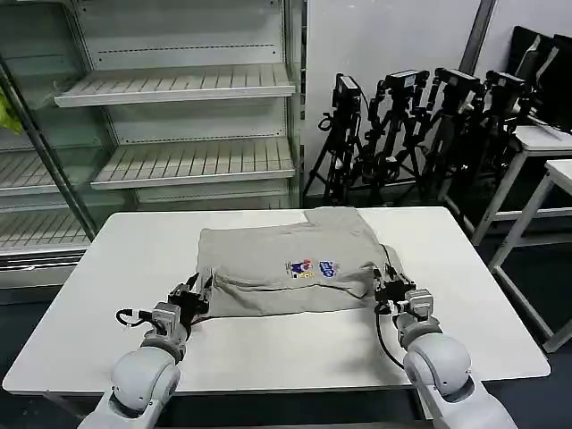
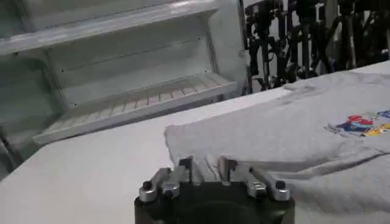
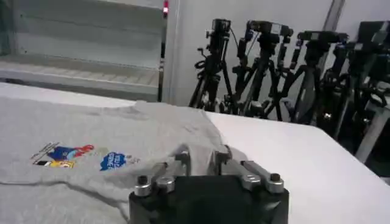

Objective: Fold and organize the clothes.

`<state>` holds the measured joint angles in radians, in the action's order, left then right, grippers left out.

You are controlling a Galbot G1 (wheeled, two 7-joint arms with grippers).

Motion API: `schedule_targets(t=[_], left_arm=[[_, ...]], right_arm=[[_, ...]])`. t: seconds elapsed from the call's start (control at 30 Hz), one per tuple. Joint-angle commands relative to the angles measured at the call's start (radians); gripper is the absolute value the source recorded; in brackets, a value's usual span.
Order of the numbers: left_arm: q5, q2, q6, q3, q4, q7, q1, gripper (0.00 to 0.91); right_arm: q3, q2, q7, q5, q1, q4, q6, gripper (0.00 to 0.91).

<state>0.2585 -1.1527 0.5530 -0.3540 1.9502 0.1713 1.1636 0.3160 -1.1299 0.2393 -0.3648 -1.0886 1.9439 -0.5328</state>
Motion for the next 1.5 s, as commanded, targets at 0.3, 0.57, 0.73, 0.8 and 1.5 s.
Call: schedule_targets(t=[0.3,0.57,0.73,0.8,1.5], left_arm=[[0.057,-0.065,0.01,-0.065,0.075,0.015,0.191,0.786],[0.089,-0.071,0.001,-0.051,0.058,0.013,0.164,0.02],[0.099,-0.066,-0.005,-0.053,0.089,0.007,0.182,0.02],[0.099,-0.065,-0.006,-0.054,0.099,0.005,0.19,0.02],[0.099,-0.065,-0.018,-0.061,0.142,-0.002,0.237,0.02]], right_arm=[[0.179,-0.008,-0.01,0.005,-0.2,0.067,0.035,0.907],[0.173,-0.013,0.001,-0.055,-0.186,-0.003,-0.009,0.0],[0.173,-0.011,0.0,-0.08,-0.194,-0.004,-0.005,0.0],[0.171,-0.012,-0.001,-0.084,-0.195,-0.002,-0.004,0.0],[0.168,-0.014,-0.012,-0.099,-0.224,0.045,0.008,0.0]])
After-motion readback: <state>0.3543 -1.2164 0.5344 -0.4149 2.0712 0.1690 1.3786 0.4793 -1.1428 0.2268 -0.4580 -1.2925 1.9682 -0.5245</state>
